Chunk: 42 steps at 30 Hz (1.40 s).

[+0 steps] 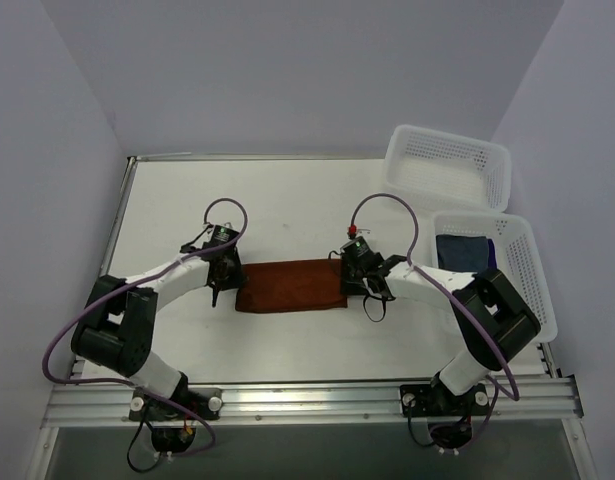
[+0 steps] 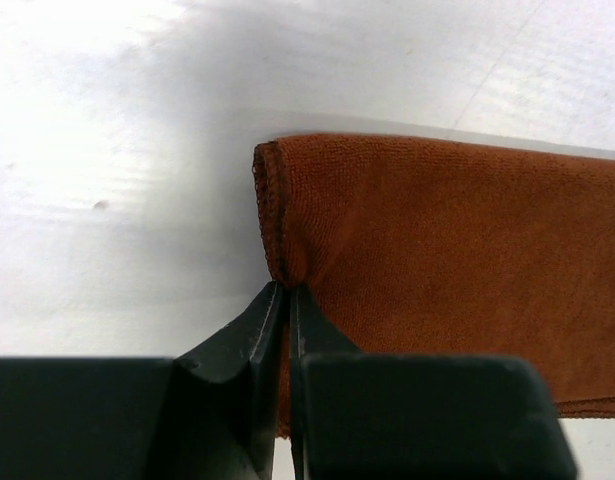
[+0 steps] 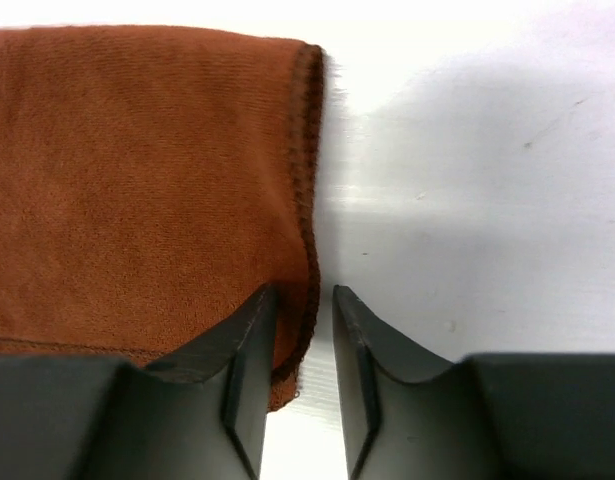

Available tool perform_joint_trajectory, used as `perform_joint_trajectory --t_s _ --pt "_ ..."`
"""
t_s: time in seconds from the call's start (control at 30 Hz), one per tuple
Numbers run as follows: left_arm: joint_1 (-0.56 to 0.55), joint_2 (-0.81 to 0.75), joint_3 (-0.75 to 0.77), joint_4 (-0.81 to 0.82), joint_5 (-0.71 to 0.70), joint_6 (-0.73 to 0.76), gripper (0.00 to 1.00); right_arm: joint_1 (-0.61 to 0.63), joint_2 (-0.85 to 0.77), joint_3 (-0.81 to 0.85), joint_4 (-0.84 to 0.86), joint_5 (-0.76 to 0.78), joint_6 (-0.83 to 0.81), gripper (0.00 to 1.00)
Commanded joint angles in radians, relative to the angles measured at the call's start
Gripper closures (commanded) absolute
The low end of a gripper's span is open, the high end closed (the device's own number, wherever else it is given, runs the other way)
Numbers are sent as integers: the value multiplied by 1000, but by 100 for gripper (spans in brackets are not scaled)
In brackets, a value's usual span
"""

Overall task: Fold and stack the towels
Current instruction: Fold the towel at the center of the board.

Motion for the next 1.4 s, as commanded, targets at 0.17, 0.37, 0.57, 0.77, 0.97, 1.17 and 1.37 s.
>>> perform_joint_trajectory --t_s 0.17,0.37,0.57,0.77,0.97,1.17,1.37 --pt "-2 -172 40 -204 -215 -20 98 8 37 -36 64 -174 8 86" --pt "-2 -217 92 -279 -217 5 98 29 72 -34 154 -280 11 93" --pt "-26 -229 121 -303 -168 -15 98 42 88 -27 182 -307 14 97" --pt "-136 -182 176 -279 -155 -88 98 45 100 -41 190 -309 10 98" --pt "-253 -53 274 -259 -132 -162 98 45 100 -47 199 -314 7 99" --pt "-328 54 362 -248 -97 -227 98 45 78 -65 184 -303 10 99" --pt "-361 110 400 -210 -51 -268 98 43 62 -105 197 -292 19 99"
